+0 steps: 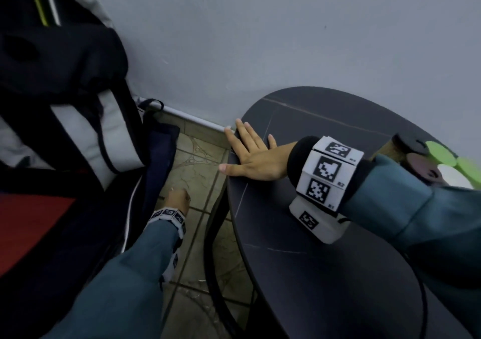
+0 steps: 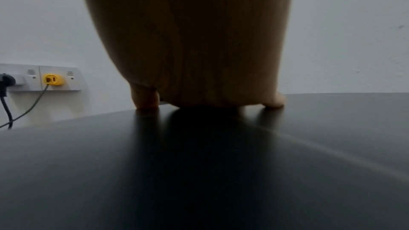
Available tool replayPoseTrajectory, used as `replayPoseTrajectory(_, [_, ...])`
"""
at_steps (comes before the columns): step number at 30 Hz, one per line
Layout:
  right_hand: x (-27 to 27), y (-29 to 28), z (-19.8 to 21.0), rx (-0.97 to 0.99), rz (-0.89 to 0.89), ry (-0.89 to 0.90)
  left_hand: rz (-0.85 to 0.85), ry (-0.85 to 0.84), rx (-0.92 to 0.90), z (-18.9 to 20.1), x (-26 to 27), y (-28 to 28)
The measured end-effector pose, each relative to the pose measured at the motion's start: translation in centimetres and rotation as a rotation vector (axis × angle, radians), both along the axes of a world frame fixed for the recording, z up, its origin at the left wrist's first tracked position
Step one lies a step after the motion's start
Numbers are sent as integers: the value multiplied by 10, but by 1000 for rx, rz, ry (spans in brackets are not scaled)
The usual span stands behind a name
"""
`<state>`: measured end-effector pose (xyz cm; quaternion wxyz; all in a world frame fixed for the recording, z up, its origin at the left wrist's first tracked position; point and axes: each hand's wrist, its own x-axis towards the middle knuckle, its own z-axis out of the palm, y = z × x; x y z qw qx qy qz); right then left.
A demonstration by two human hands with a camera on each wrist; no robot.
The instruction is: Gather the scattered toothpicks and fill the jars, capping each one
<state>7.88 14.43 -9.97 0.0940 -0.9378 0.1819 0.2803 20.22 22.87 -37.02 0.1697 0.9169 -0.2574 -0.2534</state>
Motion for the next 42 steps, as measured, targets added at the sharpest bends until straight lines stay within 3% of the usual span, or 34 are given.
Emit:
replayPoseTrajectory(8, [-7,11,14,-31,-17,-63,163,-46,-325,86,5,23])
replayPoseTrajectory(19, [-80,19,68,-42,-17,-156,83,-268,-668,245,-41,44])
replayPoseTrajectory(25, [-152,4,89,-81,-53,-275,-95,-340,-785,316,-104,20])
replayPoseTrajectory(30, [-226,-17,92,-118,-153,-351,-352,-312,-924,356,-184,-26])
replayPoseTrajectory(35, [-311,-49,84,-128,-319,-354,-615,-170,-990,371,-269,-74])
replayPoseTrajectory(42, [-435,-87,46,-157,-560,-476,-834,-65,-956,364,-376,-141])
